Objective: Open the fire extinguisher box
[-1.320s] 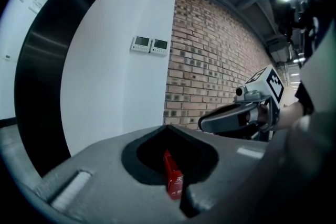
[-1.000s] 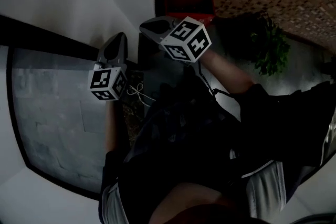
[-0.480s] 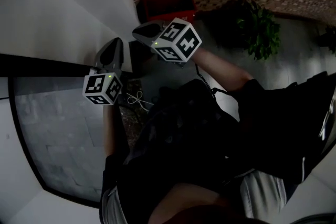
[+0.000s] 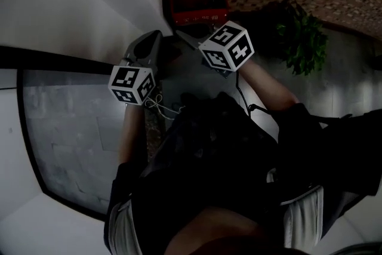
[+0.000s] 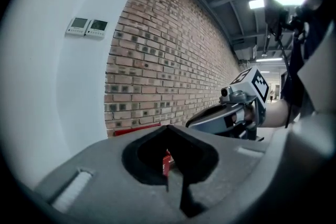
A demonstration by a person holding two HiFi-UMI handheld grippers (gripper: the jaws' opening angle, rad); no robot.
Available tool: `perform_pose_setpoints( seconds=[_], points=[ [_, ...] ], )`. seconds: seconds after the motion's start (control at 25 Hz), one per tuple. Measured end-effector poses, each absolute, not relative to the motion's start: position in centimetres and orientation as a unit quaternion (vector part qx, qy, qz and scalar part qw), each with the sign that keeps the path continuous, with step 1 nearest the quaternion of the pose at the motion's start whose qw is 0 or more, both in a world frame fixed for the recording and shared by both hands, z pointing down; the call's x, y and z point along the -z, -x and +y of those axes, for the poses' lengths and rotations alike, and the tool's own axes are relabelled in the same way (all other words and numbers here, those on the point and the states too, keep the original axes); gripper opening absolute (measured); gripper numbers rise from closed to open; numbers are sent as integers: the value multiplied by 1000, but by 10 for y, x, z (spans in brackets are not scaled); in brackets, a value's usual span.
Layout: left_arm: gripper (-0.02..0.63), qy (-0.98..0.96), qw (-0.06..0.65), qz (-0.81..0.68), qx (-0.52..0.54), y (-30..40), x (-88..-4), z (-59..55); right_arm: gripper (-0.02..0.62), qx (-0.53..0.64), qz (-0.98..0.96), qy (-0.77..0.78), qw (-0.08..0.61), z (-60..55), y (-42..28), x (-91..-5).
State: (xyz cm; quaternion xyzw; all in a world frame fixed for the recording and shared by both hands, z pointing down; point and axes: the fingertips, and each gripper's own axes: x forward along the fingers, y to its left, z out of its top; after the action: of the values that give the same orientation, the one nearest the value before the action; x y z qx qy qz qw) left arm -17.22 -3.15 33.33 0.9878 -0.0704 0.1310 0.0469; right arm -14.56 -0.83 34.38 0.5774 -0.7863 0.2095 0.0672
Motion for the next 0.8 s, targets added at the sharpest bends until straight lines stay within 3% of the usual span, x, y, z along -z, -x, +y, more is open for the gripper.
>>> perform_pose_setpoints(
  seconds=[0.8],
  points=[
    [-4, -989, 45, -1, -142, 84, -338, 56, 2, -218, -742, -630, 64, 86, 60, -347]
  ],
)
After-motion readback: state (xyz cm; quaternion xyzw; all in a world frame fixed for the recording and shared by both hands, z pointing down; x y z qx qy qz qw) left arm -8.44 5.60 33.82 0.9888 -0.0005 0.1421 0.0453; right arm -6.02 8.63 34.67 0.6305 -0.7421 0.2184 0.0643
